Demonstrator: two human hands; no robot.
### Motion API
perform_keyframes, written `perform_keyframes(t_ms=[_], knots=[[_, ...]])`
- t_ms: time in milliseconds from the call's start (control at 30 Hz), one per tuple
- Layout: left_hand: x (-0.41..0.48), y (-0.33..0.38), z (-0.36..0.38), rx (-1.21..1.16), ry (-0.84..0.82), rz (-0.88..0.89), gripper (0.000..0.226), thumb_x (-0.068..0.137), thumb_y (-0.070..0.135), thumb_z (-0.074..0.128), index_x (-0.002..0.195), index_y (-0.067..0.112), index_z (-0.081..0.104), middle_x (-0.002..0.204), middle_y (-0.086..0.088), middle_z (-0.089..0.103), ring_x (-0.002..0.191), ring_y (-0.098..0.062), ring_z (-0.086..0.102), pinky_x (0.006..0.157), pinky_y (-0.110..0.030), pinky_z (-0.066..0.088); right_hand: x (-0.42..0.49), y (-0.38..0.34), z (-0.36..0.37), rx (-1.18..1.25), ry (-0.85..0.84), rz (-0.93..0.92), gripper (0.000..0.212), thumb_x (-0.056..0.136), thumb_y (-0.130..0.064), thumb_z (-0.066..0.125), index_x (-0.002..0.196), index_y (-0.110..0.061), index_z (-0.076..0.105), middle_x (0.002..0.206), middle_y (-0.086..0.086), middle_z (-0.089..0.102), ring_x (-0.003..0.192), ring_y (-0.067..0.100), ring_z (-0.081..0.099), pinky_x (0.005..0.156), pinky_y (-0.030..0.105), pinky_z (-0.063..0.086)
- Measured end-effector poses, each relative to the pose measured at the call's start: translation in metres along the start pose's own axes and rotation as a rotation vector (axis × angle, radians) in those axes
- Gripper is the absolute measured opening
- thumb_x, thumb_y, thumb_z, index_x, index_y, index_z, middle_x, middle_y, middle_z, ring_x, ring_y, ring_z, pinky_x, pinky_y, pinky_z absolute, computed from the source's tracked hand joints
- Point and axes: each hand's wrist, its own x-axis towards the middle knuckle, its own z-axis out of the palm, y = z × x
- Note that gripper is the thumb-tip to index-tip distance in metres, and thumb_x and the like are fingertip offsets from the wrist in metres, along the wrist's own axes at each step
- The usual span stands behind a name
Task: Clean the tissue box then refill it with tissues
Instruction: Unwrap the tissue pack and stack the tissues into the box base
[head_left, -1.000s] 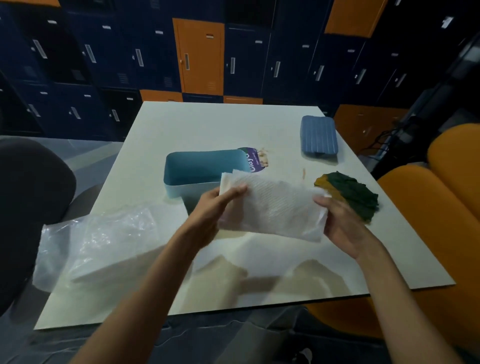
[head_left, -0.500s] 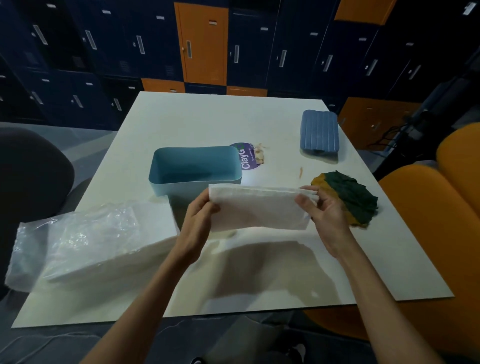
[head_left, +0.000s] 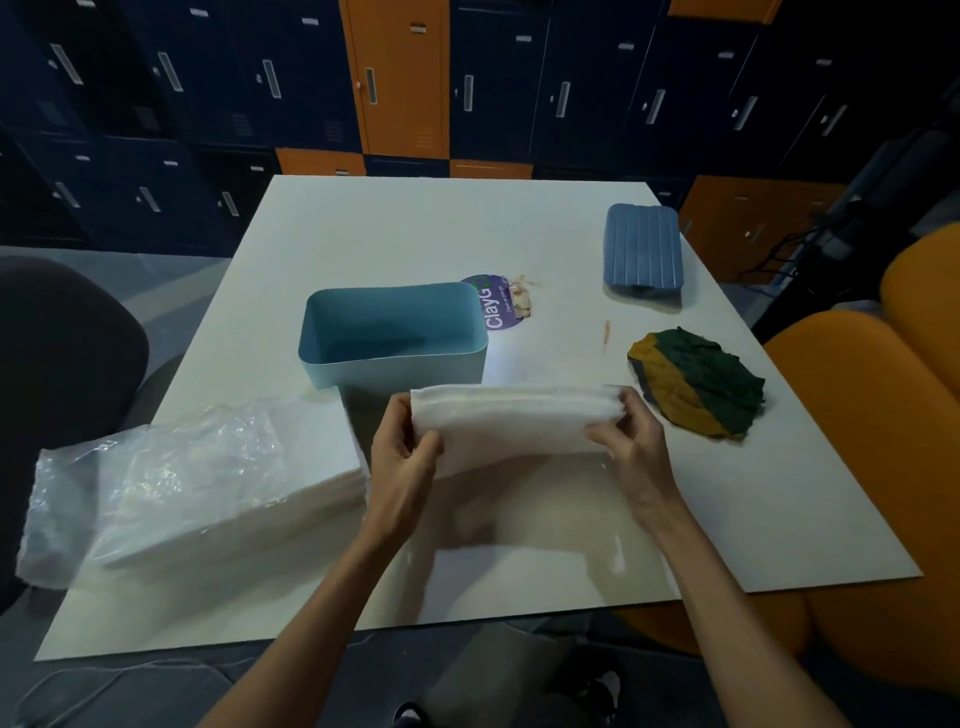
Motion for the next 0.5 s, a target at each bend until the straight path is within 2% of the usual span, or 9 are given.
perform_keyframes(t_ms=[100,167,267,400,500], knots=[[-0.002,-0.003,-0.008,0.021,-0.015,-0.002,0.023,0.081,0.009,0.052,0.101,0.019,0.058,0.095,-0.006,0.063,0.086,-0.009,0.058,0.074,-0.021,0.050,-0.003,0.003,-0.008,0.045,0.023,0.019,0.020,0.082,-0.007,0.062,0.094,-0.022,0.068,0.084,-0.008,0.066,0.081,0.014,0.057,0.066,0.035,0.042],[-0.001,-0.005,-0.012,0.027,-0.037,-0.003,0.019,0.086,0.013,0.055,0.103,0.016,0.061,0.097,-0.007,0.066,0.089,-0.009,0.060,0.078,-0.025,0.052,-0.002,0.006,-0.013,0.047,0.051,0.039,0.016,0.085,-0.010,0.065,0.089,-0.024,0.070,0.083,-0.004,0.066,0.082,0.016,0.057,0.070,0.036,0.042],[0.001,-0.006,-0.016,0.025,-0.056,-0.021,0.017,0.089,0.016,0.056,0.104,0.016,0.064,0.100,-0.009,0.068,0.091,-0.012,0.061,0.081,-0.033,0.051,0.001,0.006,-0.021,0.022,0.042,0.048,0.013,0.083,-0.007,0.069,0.090,-0.018,0.070,0.085,0.002,0.065,0.081,0.015,0.058,0.073,0.031,0.045],[0.005,-0.004,-0.016,0.085,-0.111,-0.081,0.024,0.091,0.003,0.060,0.111,0.016,0.066,0.101,-0.006,0.070,0.092,-0.012,0.064,0.081,-0.029,0.054,0.004,0.001,-0.022,-0.075,-0.013,0.076,0.017,0.085,0.003,0.065,0.091,-0.012,0.069,0.079,-0.003,0.069,0.072,0.006,0.062,0.069,0.022,0.049],[0.007,0.002,-0.014,0.041,-0.128,-0.137,0.021,0.089,0.007,0.063,0.108,0.015,0.066,0.103,-0.011,0.070,0.095,-0.026,0.066,0.079,-0.033,0.056,0.010,-0.003,-0.023,-0.022,-0.008,0.139,0.016,0.086,0.002,0.062,0.097,-0.009,0.069,0.089,0.004,0.072,0.083,0.018,0.067,0.073,0.029,0.054]])
